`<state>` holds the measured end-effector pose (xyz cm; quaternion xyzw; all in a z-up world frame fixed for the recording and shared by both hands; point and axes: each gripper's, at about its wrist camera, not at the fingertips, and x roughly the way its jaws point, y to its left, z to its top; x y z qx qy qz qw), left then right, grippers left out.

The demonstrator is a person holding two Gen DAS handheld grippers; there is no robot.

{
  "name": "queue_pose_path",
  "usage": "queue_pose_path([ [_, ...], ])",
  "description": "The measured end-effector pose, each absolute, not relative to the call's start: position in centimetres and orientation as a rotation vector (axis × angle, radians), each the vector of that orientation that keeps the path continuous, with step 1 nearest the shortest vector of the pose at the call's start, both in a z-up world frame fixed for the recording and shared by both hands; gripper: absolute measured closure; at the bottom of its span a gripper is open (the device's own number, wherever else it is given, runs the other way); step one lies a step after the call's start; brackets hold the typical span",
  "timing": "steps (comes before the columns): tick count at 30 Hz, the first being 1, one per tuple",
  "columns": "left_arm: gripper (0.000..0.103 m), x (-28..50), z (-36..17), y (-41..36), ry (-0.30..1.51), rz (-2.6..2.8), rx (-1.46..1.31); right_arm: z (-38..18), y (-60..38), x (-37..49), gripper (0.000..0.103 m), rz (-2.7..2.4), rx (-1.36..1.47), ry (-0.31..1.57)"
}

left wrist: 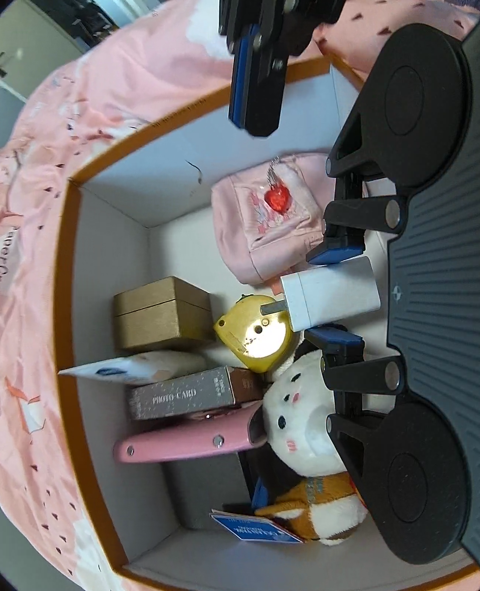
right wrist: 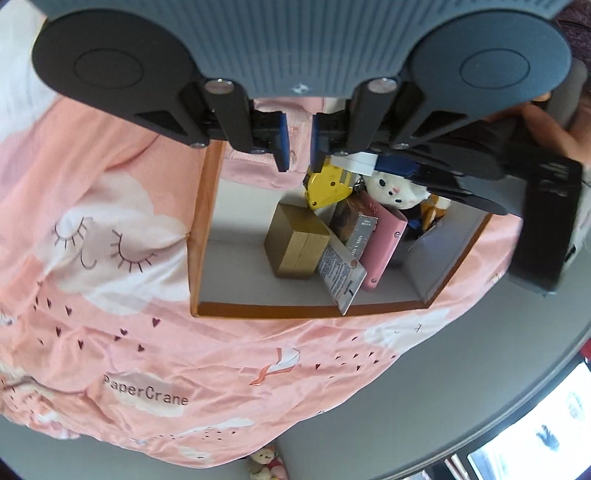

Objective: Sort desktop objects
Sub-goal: 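Lower the white charger into the orange box and open the left gripper, then grasp the pink selfie stick with left gripper while right gripper grasps glitter mirror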

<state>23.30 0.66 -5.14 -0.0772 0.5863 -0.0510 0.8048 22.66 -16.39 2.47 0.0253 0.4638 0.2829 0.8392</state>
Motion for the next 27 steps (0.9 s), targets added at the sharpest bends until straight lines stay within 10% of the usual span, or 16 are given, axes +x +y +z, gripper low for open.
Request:
queue_pose_path([
  [13, 0.059, 23.2, -5.8, -0.2, 1.312, -0.118, -0.105, 1.5, -18.8, 21.3, 0.089, 0.576, 0.151, 0.981],
  [27, 0.053, 13.8, 4.2, 0.8, 0.976, -0.254, -0.01, 4.2, -21.8, 15.6, 0.076, 0.632, 0.29, 0.855],
])
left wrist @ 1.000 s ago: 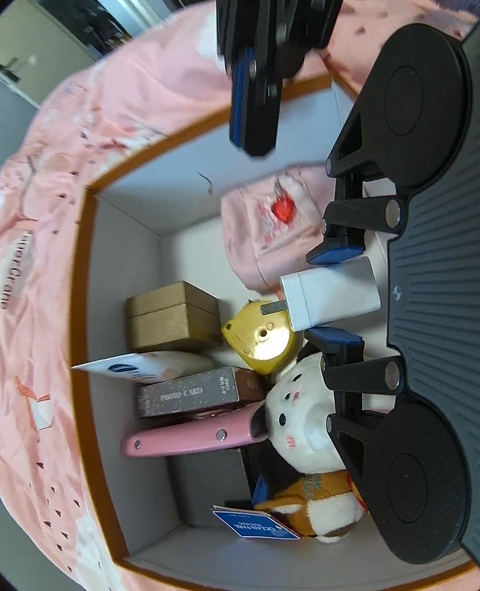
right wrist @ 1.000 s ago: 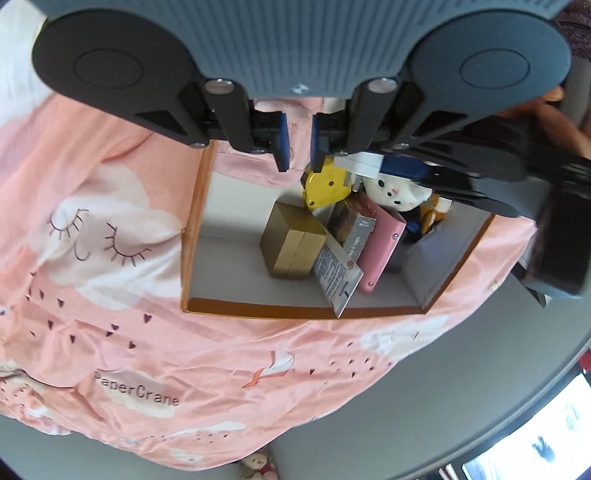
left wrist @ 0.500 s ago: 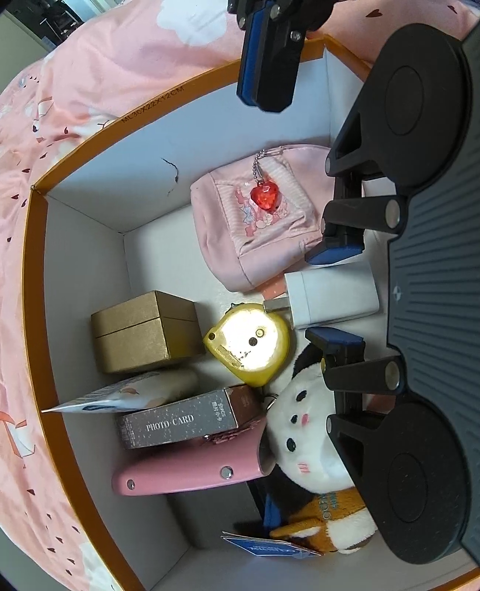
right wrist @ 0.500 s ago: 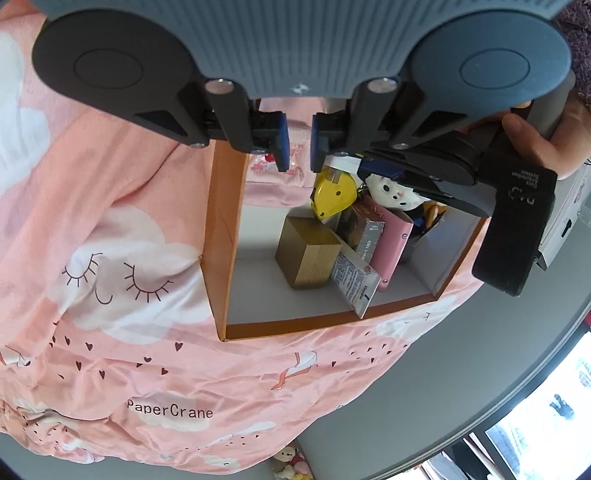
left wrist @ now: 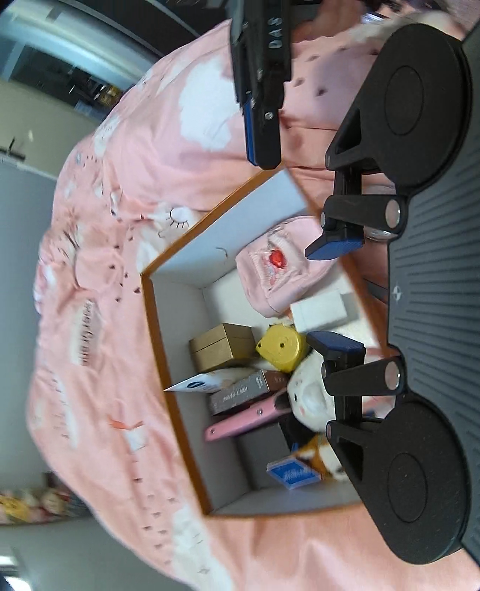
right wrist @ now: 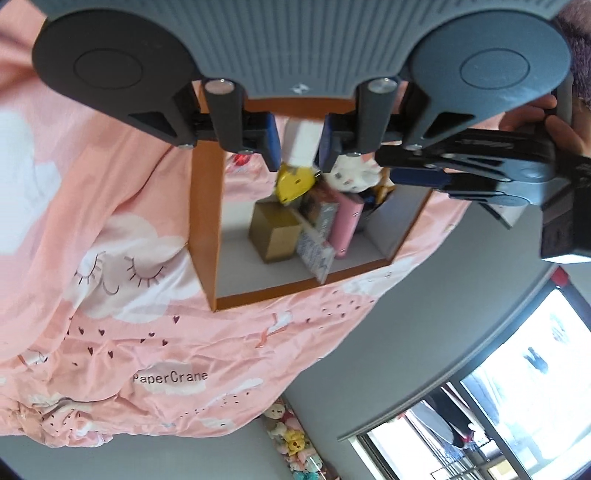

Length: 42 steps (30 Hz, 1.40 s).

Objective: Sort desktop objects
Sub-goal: 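Grasp the pink selfie stick with left gripper while right gripper grasps glitter mirror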

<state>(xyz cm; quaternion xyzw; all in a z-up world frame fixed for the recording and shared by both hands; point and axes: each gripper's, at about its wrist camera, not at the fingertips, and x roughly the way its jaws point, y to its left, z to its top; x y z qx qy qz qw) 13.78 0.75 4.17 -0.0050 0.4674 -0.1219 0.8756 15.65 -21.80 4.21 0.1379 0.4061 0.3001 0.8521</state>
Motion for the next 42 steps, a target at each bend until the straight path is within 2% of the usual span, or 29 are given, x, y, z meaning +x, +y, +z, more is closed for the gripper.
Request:
queue_pose_path([
  [8, 0.053, 9.0, 2.2, 0.0, 1.006, -0.225, 0.192, 0.2, -21.1, 13.2, 0.071, 0.595, 0.328, 0.996],
  [10, 0.053, 7.7, 1.1, -0.2, 1.042, -0.242, 0.245, -1.5, -20.8, 13.1, 0.065, 0.552, 0.306, 1.043],
  [17, 0.044, 5.5, -4.2, -2.9, 1.099, -0.302, 0.55, -5.4, -21.0, 13.2, 0.06, 0.475, 0.256, 1.153],
  [24, 0.041, 4.8, -8.8, -4.5, 1.122, -0.311, 0.805, -7.1, -20.0, 13.8, 0.052, 0.483, 0.192, 1.191],
  [33, 0.041, 5.6, -11.5, -4.3, 1.16, -0.3, 0.853, -8.8, -19.6, 14.8, 0.045, 0.497, 0.194, 1.226],
  [37, 0.041, 6.0, -11.9, -3.9, 1.174, -0.293, 0.81, -9.3, -19.4, 14.8, 0.036, 0.525, 0.206, 1.219],
  [39, 0.041, 6.2, -12.1, -3.8, 1.183, -0.288, 0.802, -9.4, -19.2, 14.7, 0.036, 0.525, 0.198, 1.213],
  [42, 0.043, 6.2, -12.1, -3.8, 1.182, -0.282, 0.794, -9.1, -19.0, 14.4, 0.05, 0.519, 0.178, 1.2],
])
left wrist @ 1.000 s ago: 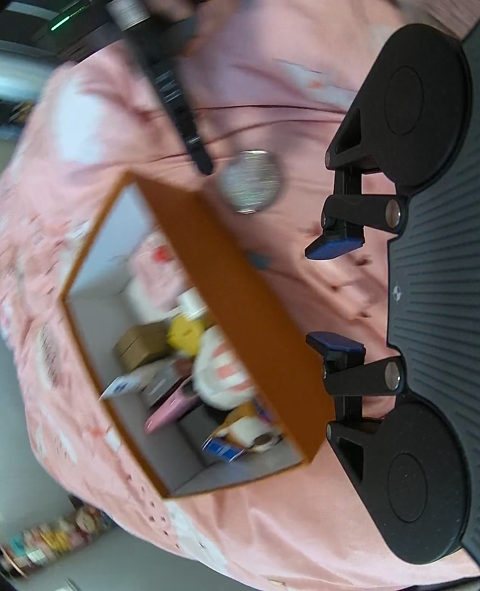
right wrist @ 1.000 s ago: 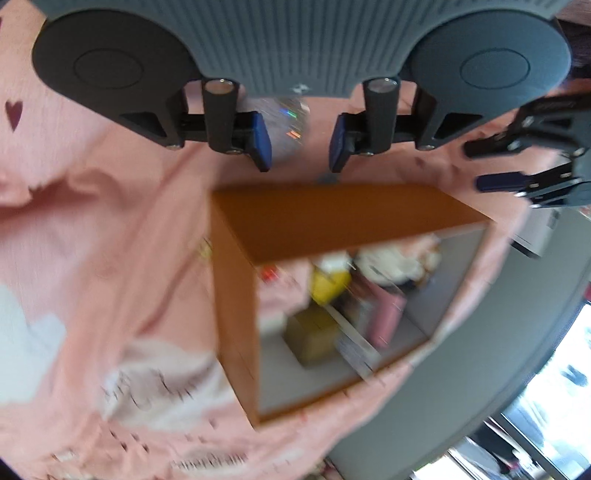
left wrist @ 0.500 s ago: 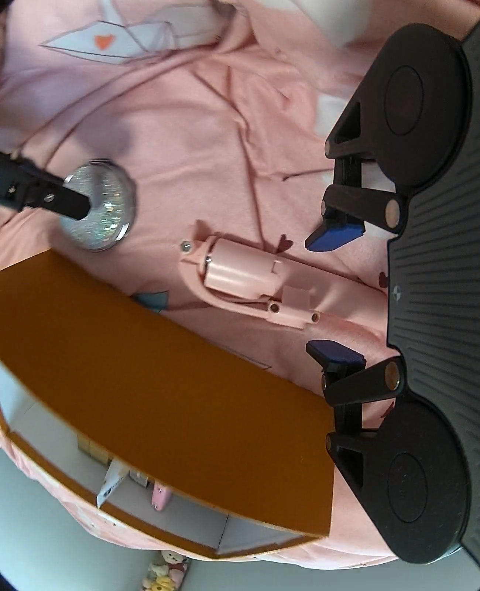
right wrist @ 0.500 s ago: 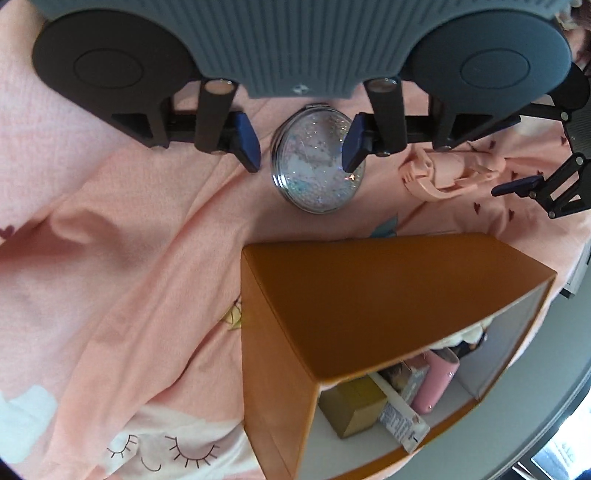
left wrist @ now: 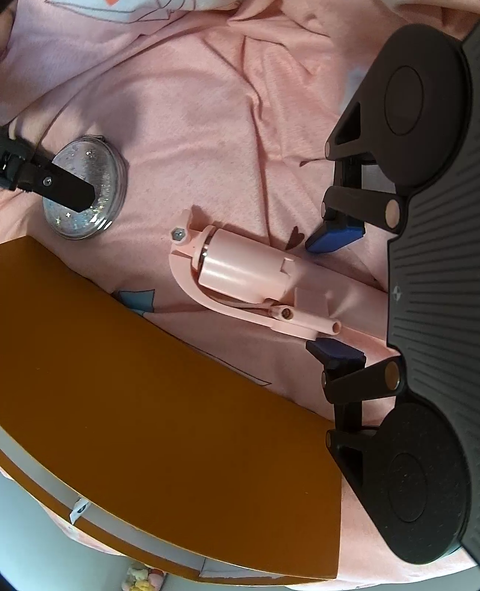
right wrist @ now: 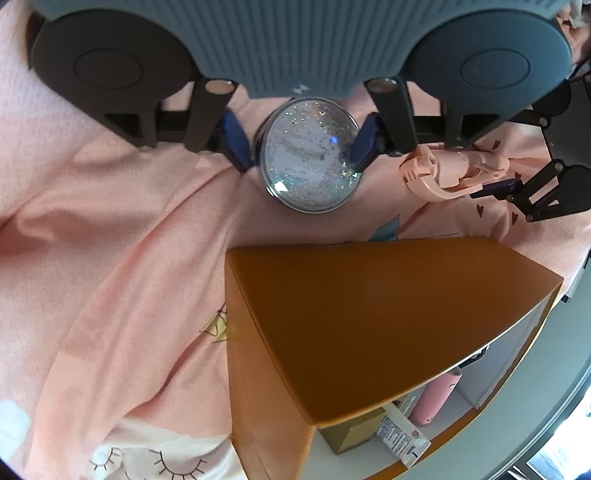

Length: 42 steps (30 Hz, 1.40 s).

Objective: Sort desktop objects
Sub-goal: 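Grasp the pink selfie stick with left gripper while right gripper grasps glitter mirror, then lift the selfie stick and mirror and carry them toward the orange box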

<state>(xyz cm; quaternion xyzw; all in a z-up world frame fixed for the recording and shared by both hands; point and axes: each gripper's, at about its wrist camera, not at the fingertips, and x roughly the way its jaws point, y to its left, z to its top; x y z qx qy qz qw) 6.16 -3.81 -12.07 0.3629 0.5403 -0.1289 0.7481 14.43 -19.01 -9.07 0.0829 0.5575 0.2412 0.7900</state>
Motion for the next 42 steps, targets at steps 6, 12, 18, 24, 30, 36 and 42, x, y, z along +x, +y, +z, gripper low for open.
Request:
queue_pose_path([
  [6, 0.052, 6.0, -11.7, -3.1, 1.188, -0.253, 0.748, -7.8, -20.8, 13.9, 0.081, 0.575, 0.333, 1.18],
  [12, 0.052, 5.7, -11.4, -2.6, 1.195, -0.238, 0.723, -7.2, -19.6, 13.6, 0.08, 0.689, 0.383, 1.181],
  [18, 0.053, 4.9, -10.9, -1.8, 1.179, -0.227, 0.684, -8.2, -17.7, 13.7, 0.083, 0.702, 0.34, 1.214],
  [24, 0.053, 3.8, -9.8, -0.9, 1.157, -0.207, 0.637, -7.8, -18.3, 13.2, 0.089, 0.671, 0.349, 1.197],
  [30, 0.053, 2.4, -7.9, 0.2, 1.131, -0.188, 0.575, -6.8, -19.1, 12.9, 0.089, 0.66, 0.361, 1.174],
  [36, 0.054, 0.7, -5.8, 1.3, 1.103, -0.183, 0.539, -5.4, -20.1, 12.7, 0.089, 0.663, 0.396, 1.14],
  [42, 0.054, 1.2, -4.4, -1.9, 1.084, -0.189, 0.561, -4.5, -20.8, 12.6, 0.089, 0.653, 0.406, 1.124],
])
